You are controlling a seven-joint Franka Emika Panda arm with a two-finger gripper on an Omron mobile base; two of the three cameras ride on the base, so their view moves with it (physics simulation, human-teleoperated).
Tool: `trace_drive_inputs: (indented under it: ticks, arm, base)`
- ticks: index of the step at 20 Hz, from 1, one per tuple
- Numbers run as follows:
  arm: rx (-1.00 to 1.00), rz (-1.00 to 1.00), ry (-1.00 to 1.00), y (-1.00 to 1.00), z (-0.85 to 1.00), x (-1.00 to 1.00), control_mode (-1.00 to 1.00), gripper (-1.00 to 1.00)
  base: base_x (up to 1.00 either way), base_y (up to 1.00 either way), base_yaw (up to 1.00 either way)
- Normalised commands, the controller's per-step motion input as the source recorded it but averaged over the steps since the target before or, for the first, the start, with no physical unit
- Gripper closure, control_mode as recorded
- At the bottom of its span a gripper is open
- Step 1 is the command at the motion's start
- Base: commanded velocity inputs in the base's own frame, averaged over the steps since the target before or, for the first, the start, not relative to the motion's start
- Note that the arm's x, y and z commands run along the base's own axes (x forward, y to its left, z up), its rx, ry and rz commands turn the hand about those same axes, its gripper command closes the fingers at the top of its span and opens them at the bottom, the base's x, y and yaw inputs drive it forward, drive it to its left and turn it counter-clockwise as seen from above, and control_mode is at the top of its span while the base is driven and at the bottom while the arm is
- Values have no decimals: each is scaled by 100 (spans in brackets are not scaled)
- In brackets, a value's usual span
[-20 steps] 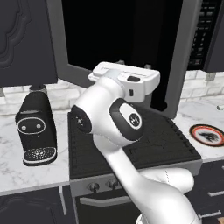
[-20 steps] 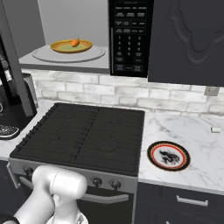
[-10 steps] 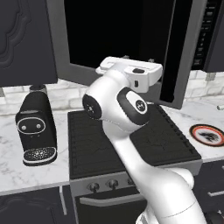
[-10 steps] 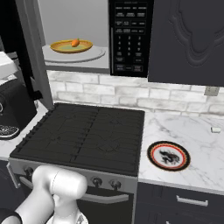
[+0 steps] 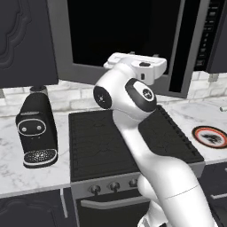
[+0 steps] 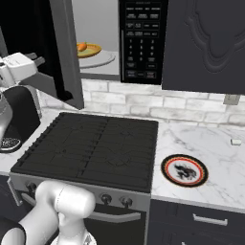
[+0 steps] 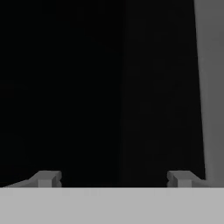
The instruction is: Pick the carrot from the counter and place it in the microwave. Then turn on the microwave.
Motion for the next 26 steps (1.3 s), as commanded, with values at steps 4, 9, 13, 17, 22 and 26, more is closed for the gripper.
trace_drive_inputs:
  ticks: [4,9,13,17,22,26]
  arm:
    - [0,1,0,-23,0,42,-100,-100]
    - [0,2,0,-22,0,36,-100,-100]
    - [0,3,0,-15,0,31,-100,-100]
    - [0,5,0,-14,0,29,-100,-100]
    - [0,6,0,-14,0,28,-100,-100]
    - [0,5,0,-13,0,29,-100,-100]
  base:
    - [0,0,0]
    - [0,0,0]
    - [0,0,0]
    - [0,0,0]
    - [0,0,0]
    - [0,0,0]
